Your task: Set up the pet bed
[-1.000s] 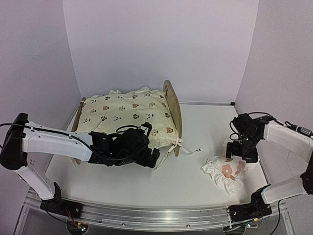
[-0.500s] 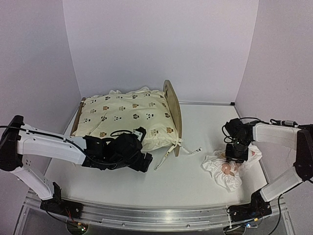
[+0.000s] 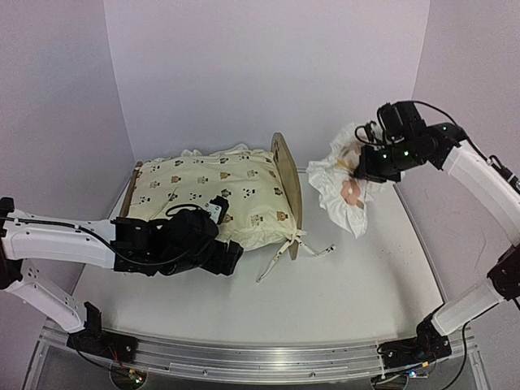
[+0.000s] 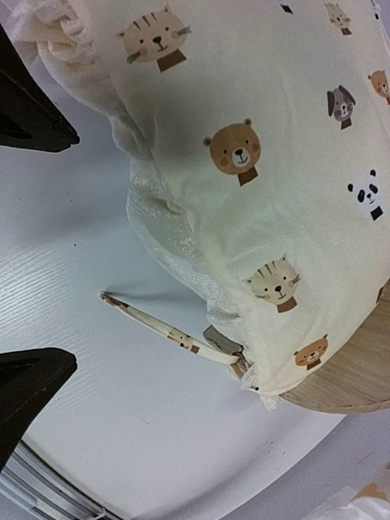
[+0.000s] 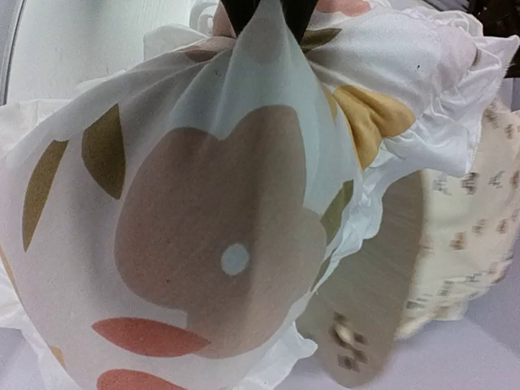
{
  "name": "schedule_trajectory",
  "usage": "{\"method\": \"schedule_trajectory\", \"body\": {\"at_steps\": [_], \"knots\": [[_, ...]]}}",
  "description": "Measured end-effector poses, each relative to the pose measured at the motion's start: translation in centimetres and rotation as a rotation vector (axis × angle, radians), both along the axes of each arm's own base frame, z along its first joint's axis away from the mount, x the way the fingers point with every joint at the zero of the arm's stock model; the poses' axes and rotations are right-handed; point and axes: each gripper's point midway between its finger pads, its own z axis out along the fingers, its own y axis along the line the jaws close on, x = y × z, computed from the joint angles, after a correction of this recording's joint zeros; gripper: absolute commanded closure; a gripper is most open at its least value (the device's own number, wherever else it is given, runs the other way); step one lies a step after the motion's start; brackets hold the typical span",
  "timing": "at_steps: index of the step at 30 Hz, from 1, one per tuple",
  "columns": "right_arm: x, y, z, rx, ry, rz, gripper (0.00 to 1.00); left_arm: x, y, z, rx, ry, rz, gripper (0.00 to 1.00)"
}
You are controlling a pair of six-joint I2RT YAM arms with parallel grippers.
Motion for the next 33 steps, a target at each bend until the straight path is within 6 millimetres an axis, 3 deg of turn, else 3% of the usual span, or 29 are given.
{"method": "schedule_trajectory", "body": {"at_steps": [2, 5, 9, 12, 15, 20, 25, 33], "knots": [[0.5, 2.9, 3.7, 0.018, -0.082, 0.120, 1.00, 0.0, 0.7, 1.0, -0.013, -0.016, 0.013, 0.14], [0.9, 6.7, 6.7, 0.027, -0.149, 0.296, 1.00, 0.0, 1.5, 2.3, -0.030, -0.034, 0.027, 0.14], [2.2, 11.2, 8.2, 0.051, -0.182, 0.513, 1.00, 0.0, 2.4, 3.4, -0.042, -0.050, 0.041, 0.14], [3.4, 14.1, 8.2, 0.083, -0.182, 0.635, 1.00, -0.1, 2.9, 3.9, -0.046, -0.056, 0.046, 0.14], [5.0, 16.8, 7.4, 0.119, -0.186, 0.717, 1.00, -0.1, 3.3, 4.2, -0.045, -0.062, 0.053, 0.14], [6.6, 19.7, 3.9, 0.138, -0.136, 0.782, 1.00, -0.1, 3.7, 4.0, -0.028, -0.064, 0.060, 0.15], [7.4, 21.1, 0.4, 0.116, -0.093, 0.816, 1.00, -0.1, 3.7, 4.0, -0.025, -0.063, 0.060, 0.15], [9.0, 21.9, -2.3, 0.064, -0.113, 0.804, 1.00, 0.1, 3.5, 2.9, 0.007, -0.054, 0.068, 0.15]]}}
